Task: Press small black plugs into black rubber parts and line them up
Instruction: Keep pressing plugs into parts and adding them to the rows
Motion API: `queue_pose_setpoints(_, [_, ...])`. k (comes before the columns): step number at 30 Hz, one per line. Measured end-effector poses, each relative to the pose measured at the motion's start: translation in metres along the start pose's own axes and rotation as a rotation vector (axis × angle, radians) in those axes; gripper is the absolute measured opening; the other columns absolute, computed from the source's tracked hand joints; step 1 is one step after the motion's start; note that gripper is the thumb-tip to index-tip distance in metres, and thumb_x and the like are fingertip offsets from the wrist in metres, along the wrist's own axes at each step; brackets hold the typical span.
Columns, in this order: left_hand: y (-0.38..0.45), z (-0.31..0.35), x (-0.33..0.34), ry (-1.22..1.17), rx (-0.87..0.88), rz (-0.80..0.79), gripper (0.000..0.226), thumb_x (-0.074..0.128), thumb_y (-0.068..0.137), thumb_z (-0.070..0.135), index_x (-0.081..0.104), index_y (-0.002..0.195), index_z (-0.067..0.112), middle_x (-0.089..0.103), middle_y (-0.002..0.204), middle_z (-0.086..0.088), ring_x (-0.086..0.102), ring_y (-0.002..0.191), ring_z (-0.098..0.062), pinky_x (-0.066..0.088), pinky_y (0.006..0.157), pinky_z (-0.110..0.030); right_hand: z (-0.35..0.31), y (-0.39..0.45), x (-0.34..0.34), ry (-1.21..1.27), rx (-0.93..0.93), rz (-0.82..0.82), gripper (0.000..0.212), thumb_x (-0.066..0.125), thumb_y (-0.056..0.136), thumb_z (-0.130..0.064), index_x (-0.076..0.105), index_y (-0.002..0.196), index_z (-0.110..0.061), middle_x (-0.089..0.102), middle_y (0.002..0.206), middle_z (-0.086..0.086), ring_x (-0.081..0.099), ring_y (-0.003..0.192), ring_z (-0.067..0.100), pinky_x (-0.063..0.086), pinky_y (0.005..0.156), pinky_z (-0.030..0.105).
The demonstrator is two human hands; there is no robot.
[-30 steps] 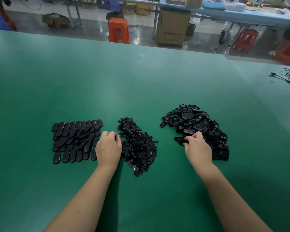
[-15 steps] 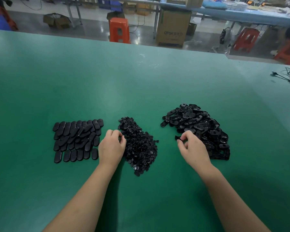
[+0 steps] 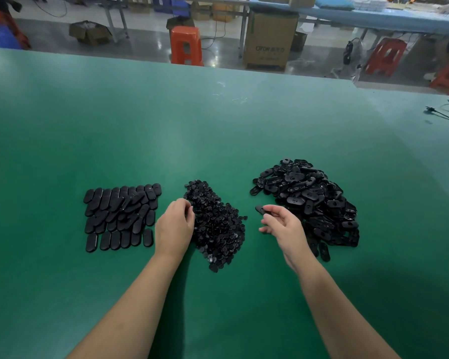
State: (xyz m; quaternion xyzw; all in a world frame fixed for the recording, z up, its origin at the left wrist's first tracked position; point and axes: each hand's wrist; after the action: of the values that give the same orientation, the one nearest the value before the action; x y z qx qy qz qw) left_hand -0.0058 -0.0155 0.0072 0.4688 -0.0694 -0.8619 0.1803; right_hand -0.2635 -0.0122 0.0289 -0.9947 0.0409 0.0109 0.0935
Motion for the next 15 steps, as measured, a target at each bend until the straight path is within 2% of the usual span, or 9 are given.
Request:
queue_pose_setpoints(5, [0.0, 0.0, 0.0, -0.031, 0.0, 0.018, 0.013, 0.055, 0.102, 0.017, 0.066, 0.102, 0.01, 0.065, 0.091, -0.001, 0.061, 0.077, -0.021, 0.053, 0.064, -0.04, 0.007, 0.001, 0.007, 0.005, -0.041, 0.044, 0.017, 0.059, 0.099, 0.001, 0.069, 0.099, -0.014, 0.071, 0.086, 0.002, 0.067, 0.074, 0.011, 0.058, 0.072, 0.022])
queue_pose_setpoints(8, [0.0, 0.001, 0.0, -0.016, 0.019, 0.022, 0.015, 0.055, 0.101, 0.014, 0.068, 0.106, 0.008, 0.066, 0.095, -0.003, 0.063, 0.079, -0.022, 0.052, 0.063, -0.037, 0.01, 0.002, 0.011, -0.007, -0.049, 0.039, 0.024, 0.06, 0.098, 0.002, 0.066, 0.108, -0.019, 0.068, 0.097, 0.005, 0.07, 0.075, 0.009, 0.059, 0.078, 0.025])
queue_pose_setpoints(11, [0.0, 0.001, 0.0, -0.016, 0.033, 0.033, 0.015, 0.056, 0.1, 0.011, 0.069, 0.107, 0.008, 0.066, 0.096, -0.003, 0.063, 0.077, -0.022, 0.049, 0.06, -0.034, 0.013, 0.001, 0.013, -0.116, -0.066, 0.039, 0.029, 0.061, 0.097, -0.002, 0.066, 0.107, -0.028, 0.073, 0.099, 0.0, 0.072, 0.084, 0.01, 0.058, 0.088, 0.029])
queue_pose_setpoints(15, [0.001, 0.0, 0.0, -0.038, 0.048, 0.036, 0.014, 0.057, 0.099, 0.01, 0.07, 0.107, 0.009, 0.065, 0.097, -0.002, 0.062, 0.078, -0.02, 0.047, 0.061, -0.03, 0.019, -0.002, 0.013, -0.266, -0.149, 0.063, 0.03, 0.063, 0.098, -0.008, 0.065, 0.107, -0.037, 0.071, 0.101, -0.005, 0.068, 0.089, 0.007, 0.057, 0.086, 0.025])
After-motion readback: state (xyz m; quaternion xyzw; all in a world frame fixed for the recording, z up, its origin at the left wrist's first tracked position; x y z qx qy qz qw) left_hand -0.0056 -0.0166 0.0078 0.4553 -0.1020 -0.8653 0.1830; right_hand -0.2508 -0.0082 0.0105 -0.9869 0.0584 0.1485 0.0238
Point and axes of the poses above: each hand's wrist, its own y-axis towards the middle knuckle, its own x-axis out of the palm, z = x × y
